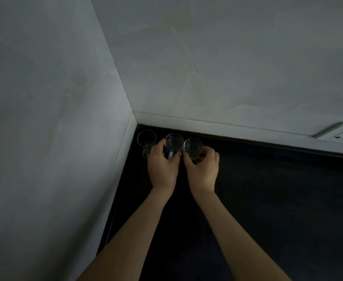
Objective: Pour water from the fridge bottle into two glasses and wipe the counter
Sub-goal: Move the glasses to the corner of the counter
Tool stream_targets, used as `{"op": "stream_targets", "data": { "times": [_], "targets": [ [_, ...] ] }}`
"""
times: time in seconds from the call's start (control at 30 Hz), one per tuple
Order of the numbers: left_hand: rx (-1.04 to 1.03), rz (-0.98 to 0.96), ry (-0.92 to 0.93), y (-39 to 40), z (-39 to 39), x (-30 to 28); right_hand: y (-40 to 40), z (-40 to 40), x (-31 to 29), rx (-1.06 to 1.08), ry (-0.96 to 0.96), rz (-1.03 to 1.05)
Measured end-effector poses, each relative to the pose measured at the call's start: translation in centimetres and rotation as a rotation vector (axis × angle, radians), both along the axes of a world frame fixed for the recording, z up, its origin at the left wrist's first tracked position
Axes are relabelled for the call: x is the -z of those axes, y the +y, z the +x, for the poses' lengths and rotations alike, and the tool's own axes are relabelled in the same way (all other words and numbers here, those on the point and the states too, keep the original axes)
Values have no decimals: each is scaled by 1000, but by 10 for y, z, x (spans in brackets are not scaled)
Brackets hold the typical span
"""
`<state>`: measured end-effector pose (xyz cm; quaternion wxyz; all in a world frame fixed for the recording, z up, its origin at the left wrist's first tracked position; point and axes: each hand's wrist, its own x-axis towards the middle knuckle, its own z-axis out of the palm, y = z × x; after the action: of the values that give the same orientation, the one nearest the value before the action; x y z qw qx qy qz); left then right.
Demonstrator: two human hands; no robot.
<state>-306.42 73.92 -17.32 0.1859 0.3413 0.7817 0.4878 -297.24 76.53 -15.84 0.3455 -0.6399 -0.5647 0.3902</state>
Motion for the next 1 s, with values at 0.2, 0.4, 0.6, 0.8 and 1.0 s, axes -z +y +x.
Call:
{"op": "stream_targets", "data": {
  "times": [0.2,0.4,0.6,0.8,1.0],
  "targets": [
    [-16,-20,-19,2,1,1,6,-2,0,2,15,-6],
    [-9,-22,-8,0,2,-1,7,-2,0,1,10,-10],
    [-25,-5,-26,-10,6,-9,3,1,-4,-23,1,-11],
    [-32,4,51,-28,8,-23,-18,5,-11,-61,-91,71],
    [-114,-26,160,-47,-5,-23,-35,-1,-11,-139,-147,129]
  ]
}}
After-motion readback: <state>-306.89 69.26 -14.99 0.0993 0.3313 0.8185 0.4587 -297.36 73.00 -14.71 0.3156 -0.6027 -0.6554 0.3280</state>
